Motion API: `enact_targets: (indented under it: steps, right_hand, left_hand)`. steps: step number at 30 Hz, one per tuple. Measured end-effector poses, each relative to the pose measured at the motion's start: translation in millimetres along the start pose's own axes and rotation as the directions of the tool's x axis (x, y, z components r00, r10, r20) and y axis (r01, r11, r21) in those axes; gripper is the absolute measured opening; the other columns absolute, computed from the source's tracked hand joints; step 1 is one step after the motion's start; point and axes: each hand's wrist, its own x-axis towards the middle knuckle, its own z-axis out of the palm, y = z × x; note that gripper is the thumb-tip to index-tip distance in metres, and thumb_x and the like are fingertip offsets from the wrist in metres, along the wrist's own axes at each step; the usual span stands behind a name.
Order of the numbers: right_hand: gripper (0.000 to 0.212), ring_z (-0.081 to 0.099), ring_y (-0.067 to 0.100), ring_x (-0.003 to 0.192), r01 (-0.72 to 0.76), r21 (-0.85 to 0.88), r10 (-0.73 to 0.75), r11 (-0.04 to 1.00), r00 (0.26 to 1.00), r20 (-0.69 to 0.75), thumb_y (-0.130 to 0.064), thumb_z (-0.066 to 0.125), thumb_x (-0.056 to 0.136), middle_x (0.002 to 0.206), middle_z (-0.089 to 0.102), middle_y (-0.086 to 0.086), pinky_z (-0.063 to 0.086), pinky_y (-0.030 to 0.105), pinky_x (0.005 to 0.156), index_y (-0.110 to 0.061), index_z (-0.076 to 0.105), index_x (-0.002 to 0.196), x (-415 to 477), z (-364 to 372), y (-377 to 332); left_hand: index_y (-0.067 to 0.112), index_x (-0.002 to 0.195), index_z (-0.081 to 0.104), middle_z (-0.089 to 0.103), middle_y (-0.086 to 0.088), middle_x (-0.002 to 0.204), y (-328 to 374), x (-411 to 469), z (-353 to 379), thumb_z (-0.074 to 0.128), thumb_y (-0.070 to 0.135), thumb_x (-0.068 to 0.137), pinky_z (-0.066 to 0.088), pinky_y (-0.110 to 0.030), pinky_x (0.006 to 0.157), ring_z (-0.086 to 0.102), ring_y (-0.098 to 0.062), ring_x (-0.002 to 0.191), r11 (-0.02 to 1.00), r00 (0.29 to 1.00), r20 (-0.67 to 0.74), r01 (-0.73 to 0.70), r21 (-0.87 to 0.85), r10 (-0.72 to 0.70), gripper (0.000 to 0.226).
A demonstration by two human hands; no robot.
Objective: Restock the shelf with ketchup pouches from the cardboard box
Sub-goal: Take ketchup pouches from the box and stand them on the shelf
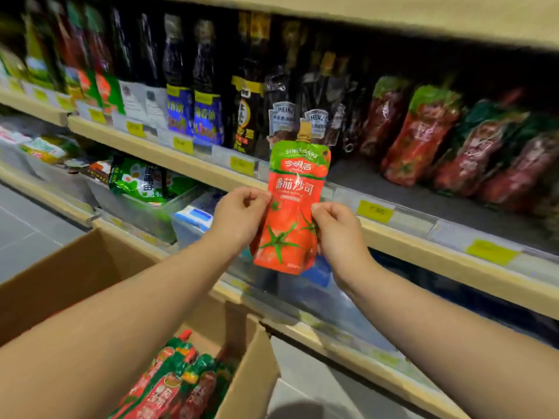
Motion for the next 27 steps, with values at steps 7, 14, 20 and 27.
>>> enact_targets:
  steps: [7, 14, 20, 27]
  right_hand:
    - [0.023, 0.048, 0.007, 0.046, -0.037, 0.134, 0.046, 0.99, 0.997, -0.065, -0.016, 0.052, 0.09, 0.06, 0.054, -0.001, 0.035, 0.018, 0.039, -0.017, 0.057, 0.068, 26.9, -62.2, -28.8]
    - [0.013, 0.04, 0.004, 0.028, -0.084, 0.22, 0.115, 0.972, 0.985, -0.132, -0.01, 0.052, 0.089, 0.051, 0.046, 0.0, 0.027, 0.013, 0.027, -0.013, 0.053, 0.076, 72.8, -110.7, -68.9]
    - [0.013, 0.052, 0.017, 0.057, -0.019, 0.113, 0.047, 0.993, 0.967, -0.249, -0.016, 0.054, 0.091, 0.07, 0.056, 0.002, 0.044, 0.023, 0.047, -0.018, 0.055, 0.079, 113.8, -129.7, -76.8]
    - [0.008, 0.056, 0.014, 0.054, -0.006, -0.004, 0.005, 1.0, 0.973, -0.229, -0.019, 0.051, 0.094, 0.072, 0.058, -0.002, 0.053, 0.034, 0.064, -0.016, 0.059, 0.093, 125.2, -125.6, -42.1]
  left_hand:
    - [0.02, 0.064, 0.06, 0.059, 0.003, 0.061, 56.8, 17.5, 55.6, 0.059, 0.025, 0.083, 0.041, -0.025, 0.054, 0.054, -0.011, 0.057, 0.998, 0.996, 0.071, -0.06, -0.011, 0.06, 0.02]
    - [0.017, 0.066, 0.058, 0.063, -0.006, 0.071, 107.2, 62.5, 113.2, 0.059, 0.025, 0.081, 0.047, -0.03, 0.069, 0.059, -0.024, 0.074, 0.989, 0.991, 0.067, -0.125, 0.075, 0.12, 0.017]
    - [0.01, 0.092, 0.072, 0.072, -0.018, 0.097, 119.8, 102.1, 158.5, 0.059, 0.022, 0.084, 0.053, -0.035, 0.085, 0.066, -0.032, 0.094, 0.985, 0.988, 0.043, -0.149, 0.089, 0.145, 0.019]
    - [0.014, 0.088, 0.067, 0.07, -0.007, 0.081, 84.2, 101.8, 167.1, 0.053, 0.02, 0.087, 0.047, -0.027, 0.069, 0.067, -0.03, 0.086, 0.971, 0.979, 0.046, -0.205, 0.125, 0.201, 0.016]
